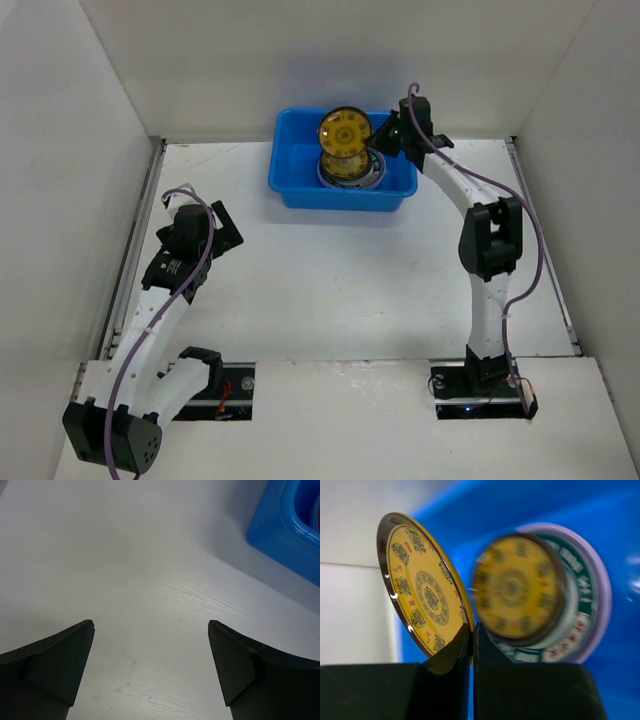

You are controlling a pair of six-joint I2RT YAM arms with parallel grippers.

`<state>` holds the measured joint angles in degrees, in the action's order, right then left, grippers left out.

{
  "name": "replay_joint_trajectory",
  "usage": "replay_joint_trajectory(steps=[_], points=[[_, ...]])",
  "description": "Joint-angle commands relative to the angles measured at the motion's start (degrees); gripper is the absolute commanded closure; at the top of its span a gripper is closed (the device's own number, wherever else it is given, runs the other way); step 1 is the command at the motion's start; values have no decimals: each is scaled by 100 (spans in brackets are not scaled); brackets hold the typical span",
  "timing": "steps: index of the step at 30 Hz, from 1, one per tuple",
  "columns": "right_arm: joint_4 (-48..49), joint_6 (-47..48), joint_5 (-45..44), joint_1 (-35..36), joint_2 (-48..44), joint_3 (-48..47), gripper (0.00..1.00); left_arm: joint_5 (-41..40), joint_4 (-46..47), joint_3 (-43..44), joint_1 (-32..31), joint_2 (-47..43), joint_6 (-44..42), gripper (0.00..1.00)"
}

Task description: Place the plates into the plastic bin on the countertop

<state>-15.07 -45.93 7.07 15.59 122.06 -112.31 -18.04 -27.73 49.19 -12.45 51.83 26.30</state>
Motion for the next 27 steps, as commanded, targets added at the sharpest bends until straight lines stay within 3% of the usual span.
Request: replay_joint_trajectory(steps=[1,8,11,13,15,20,22,27], points=[[-269,409,-592,18,195,-168,100,-42,-189,-137,71,-252,94,0],[-303,506,-795,211,617,-379,94,-33,-400,-243,80,-525,208,0],[-347,559,-848,281,626,-406,72,-50,-488,-252,89,-587,217,0],[-365,664,-900,352,495,-362,42,-59,-497,-252,89,-613,217,0],[-356,804,-918,431,258,-266,30,-33,-471,-252,98,-578,217,0],[21,1524,-1304,747,-1076,323,14,-33,-348,-138,19,-324,208,0],[162,1902,-1593,879,-1787,569,0,-33,-278,-94,-16,-174,208,0],[311,2913,-2621,1151,-3650,1517,0,2,-32,-41,-218,274,138,0]])
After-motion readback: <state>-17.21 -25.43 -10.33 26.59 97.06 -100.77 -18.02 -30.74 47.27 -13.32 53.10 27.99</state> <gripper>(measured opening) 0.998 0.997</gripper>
